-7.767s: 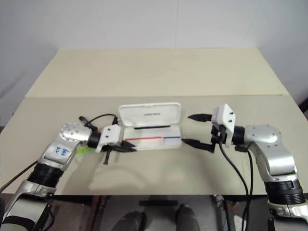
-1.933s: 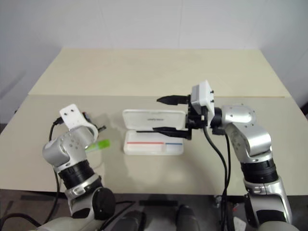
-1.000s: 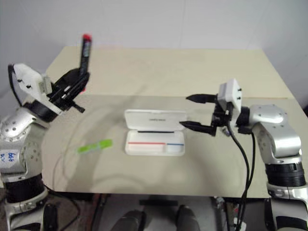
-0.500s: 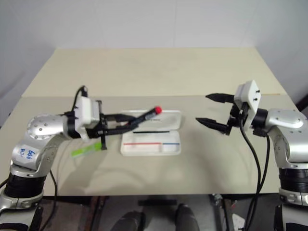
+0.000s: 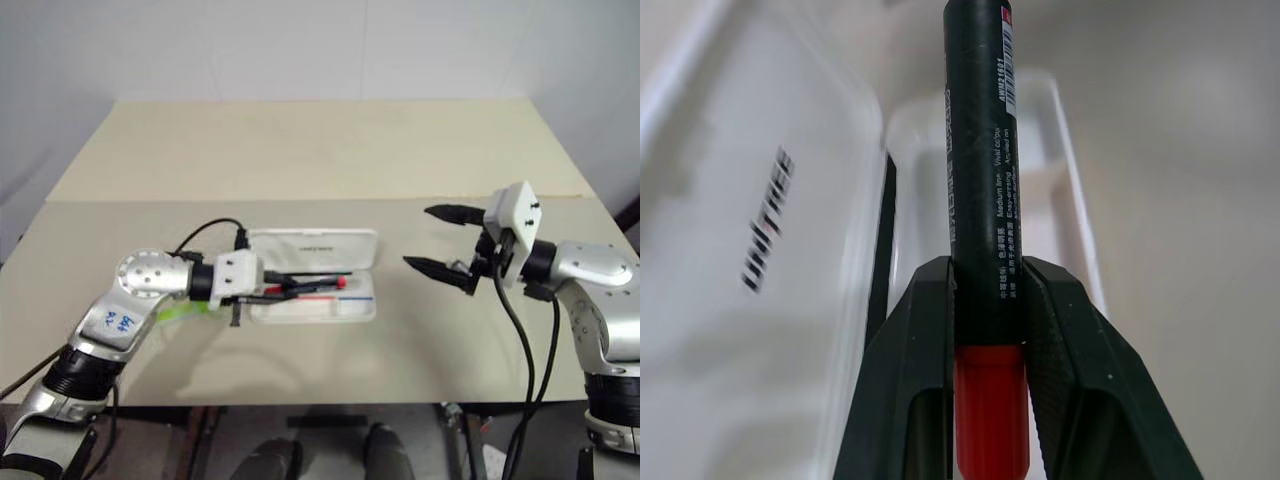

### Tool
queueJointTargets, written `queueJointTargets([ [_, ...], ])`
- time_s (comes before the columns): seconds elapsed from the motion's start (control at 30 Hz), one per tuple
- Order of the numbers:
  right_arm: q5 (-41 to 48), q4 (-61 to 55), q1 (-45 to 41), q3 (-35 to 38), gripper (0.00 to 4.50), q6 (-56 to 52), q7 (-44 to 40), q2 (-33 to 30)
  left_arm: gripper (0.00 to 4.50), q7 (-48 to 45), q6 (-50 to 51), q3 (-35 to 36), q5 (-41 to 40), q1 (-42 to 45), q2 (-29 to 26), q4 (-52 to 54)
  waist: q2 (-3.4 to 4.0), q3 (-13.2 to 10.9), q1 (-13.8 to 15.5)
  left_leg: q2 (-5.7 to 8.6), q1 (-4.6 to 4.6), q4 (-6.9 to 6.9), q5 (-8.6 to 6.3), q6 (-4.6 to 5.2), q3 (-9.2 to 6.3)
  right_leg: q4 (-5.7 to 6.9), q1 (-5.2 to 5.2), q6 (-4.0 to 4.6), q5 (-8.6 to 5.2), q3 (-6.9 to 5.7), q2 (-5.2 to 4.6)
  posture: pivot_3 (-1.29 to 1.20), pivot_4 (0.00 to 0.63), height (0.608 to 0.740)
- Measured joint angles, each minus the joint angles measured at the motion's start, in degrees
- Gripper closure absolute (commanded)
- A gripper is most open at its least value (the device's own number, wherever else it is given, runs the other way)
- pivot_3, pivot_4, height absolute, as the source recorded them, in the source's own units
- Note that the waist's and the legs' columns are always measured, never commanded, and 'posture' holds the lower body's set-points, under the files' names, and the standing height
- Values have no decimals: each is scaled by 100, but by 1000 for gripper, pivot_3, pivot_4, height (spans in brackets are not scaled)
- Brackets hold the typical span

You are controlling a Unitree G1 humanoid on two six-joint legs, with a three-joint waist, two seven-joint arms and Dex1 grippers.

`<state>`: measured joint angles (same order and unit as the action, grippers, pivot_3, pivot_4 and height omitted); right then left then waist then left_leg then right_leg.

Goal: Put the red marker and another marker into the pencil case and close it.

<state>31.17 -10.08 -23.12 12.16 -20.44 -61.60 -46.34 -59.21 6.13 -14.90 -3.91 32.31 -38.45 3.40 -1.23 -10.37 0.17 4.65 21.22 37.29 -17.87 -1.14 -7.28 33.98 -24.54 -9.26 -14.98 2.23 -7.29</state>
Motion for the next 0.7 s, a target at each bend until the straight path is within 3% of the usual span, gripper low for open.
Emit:
queueJointTargets([
  [0.63,88,-181,-83,-116,0,-99,339,231,3936,66,-248,-109,650,304,211,-482,0,0,-4,1,1,2,0,1,0,23,0,-2,1,0,0,0,150,740],
  [0.67,91,-193,-83,-117,0,-101,347,233,3216,71,-238,-127,659,304,228,-481,0,0,-4,0,1,1,0,1,0,23,0,-2,1,0,0,0,150,740],
  [0.7,94,-208,-83,-117,0,-105,357,235,3039,73,-224,-150,667,304,244,-480,0,0,-3,0,1,1,0,1,-1,24,0,-2,1,0,0,0,150,740],
])
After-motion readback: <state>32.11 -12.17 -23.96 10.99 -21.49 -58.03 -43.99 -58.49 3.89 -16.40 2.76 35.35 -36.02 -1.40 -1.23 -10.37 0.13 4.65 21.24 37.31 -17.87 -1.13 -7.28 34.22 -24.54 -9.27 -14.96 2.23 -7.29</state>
